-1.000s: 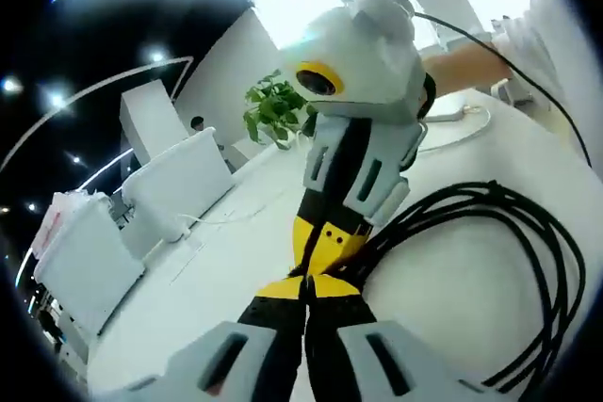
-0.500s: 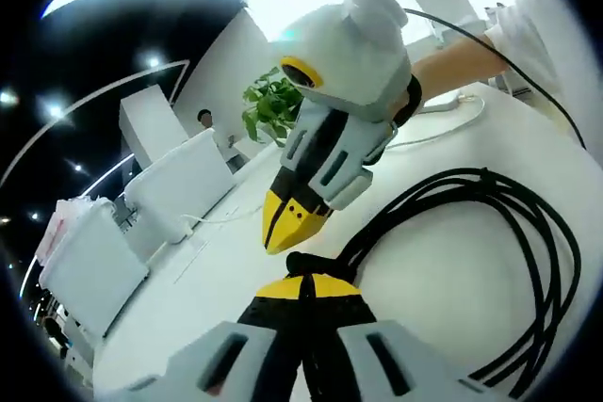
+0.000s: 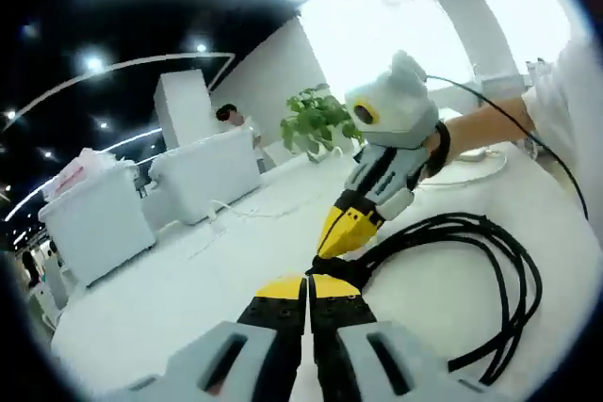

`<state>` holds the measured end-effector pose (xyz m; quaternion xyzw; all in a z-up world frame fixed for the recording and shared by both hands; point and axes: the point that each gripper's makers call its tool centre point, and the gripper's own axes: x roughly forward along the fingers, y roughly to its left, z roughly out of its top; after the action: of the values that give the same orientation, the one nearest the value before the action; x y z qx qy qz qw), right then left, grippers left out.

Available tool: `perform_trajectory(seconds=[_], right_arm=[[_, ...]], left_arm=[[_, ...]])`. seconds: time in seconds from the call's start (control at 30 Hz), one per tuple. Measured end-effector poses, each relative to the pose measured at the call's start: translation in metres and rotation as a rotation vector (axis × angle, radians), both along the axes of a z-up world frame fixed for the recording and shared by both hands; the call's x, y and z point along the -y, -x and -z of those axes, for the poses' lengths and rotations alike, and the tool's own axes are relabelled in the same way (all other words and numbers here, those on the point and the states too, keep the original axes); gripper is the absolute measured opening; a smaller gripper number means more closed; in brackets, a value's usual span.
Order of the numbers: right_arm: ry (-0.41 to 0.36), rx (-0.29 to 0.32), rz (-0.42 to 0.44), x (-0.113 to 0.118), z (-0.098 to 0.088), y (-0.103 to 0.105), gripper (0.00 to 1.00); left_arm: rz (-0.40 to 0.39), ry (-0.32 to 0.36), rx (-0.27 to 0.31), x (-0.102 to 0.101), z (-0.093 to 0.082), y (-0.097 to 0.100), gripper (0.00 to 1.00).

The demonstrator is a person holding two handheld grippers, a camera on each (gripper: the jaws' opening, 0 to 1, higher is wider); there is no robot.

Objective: Coil the Type-C to USB data cable on the desktop and secure it with Velcro straps.

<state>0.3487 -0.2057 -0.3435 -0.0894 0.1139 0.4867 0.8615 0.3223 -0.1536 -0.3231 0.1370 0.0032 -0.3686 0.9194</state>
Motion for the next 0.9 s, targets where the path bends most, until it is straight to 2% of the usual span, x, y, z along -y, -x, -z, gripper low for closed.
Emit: perform_trajectory(seconds=[0.03,0.1,0.17,0.23,0.3,0.43,0.47,0.5,0.63,0.77,0.9], right_arm=[[-0.027,-0.02,-0.043,-0.002,-0.004,0.008,0.02],[0.033,-0.033,-0.13,-0.006,0.003,0.022,0.08],[0.091,-0.022,-0.167,-0.009,0.012,0.029,0.12],[0.138,-0.024,-0.175,-0.011,0.023,0.031,0.13],[0.147,-0.015,-0.17,-0.012,0.025,0.029,0.13],[0.225,-0.004,-0.183,-0.01,0.033,0.028,0.17],[0.263,0.006,-0.184,-0.008,0.037,0.027,0.17],[0.252,0.054,-0.208,-0.013,0.034,0.028,0.17],[0.281,0.03,-0.206,-0.016,0.033,0.025,0.14],[0.268,0.02,-0.203,-0.023,0.029,0.022,0.08],[0.273,0.075,-0.204,-0.037,0.019,0.015,0.06]], left_arm=[[-0.025,0.034,0.005,-0.008,-0.006,-0.004,0.02],[-0.06,0.076,0.009,-0.021,-0.013,-0.01,0.02],[-0.101,0.139,0.006,-0.034,-0.02,-0.016,0.02],[-0.109,0.187,-0.008,-0.042,-0.025,-0.017,0.02],[-0.123,0.205,-0.011,-0.051,-0.028,-0.019,0.02],[-0.159,0.273,-0.014,-0.068,-0.038,-0.024,0.02],[-0.162,0.293,-0.02,-0.07,-0.039,-0.025,0.02],[-0.167,0.308,-0.023,-0.072,-0.04,-0.025,0.03],[-0.188,0.354,-0.035,-0.078,-0.043,-0.027,0.03],[-0.236,0.387,-0.018,-0.091,-0.05,-0.029,0.09],[-0.343,0.355,0.03,-0.116,-0.054,-0.036,0.11]])
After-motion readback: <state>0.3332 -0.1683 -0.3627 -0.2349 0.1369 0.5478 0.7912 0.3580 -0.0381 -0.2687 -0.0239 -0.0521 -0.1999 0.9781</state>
